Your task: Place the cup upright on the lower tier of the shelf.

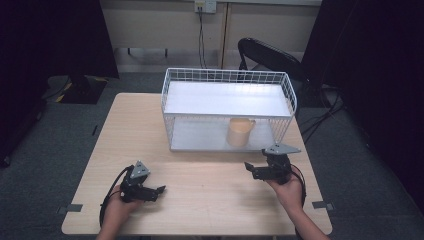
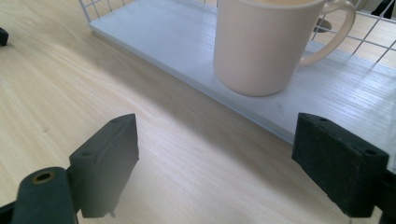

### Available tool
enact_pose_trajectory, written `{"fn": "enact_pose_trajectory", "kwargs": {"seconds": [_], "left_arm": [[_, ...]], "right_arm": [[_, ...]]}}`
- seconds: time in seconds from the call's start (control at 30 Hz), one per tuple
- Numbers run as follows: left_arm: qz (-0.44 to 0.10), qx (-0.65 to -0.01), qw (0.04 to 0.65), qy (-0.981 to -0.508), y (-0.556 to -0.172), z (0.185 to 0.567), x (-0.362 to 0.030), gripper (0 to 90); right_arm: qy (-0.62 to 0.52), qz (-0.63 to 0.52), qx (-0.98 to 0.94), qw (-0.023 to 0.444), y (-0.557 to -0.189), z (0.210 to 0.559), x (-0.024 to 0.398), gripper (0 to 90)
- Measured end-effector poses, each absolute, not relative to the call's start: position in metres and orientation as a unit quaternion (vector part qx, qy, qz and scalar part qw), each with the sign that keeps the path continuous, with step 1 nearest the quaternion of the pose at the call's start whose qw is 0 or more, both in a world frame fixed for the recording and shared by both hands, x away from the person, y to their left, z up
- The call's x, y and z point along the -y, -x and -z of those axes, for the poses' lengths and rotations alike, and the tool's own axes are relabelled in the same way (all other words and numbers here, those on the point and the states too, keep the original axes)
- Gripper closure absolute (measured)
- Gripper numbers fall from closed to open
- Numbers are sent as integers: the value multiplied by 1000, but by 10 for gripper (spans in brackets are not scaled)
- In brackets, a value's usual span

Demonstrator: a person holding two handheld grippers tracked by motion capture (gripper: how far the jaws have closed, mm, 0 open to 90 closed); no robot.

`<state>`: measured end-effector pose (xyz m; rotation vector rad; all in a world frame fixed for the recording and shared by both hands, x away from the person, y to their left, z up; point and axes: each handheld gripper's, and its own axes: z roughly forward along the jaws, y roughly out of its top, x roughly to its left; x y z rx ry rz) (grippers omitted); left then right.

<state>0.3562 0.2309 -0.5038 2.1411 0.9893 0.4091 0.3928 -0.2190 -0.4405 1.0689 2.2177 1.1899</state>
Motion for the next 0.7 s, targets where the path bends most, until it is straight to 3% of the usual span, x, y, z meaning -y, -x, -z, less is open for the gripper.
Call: {"fn": "enact_pose_trajectory", "kwargs": {"seconds": [0.7], "left_arm": [[-160, -384, 365, -833, -356, 504, -231, 90]], "right_arm": [[-387, -418, -800, 190, -378, 451, 247, 142]]}}
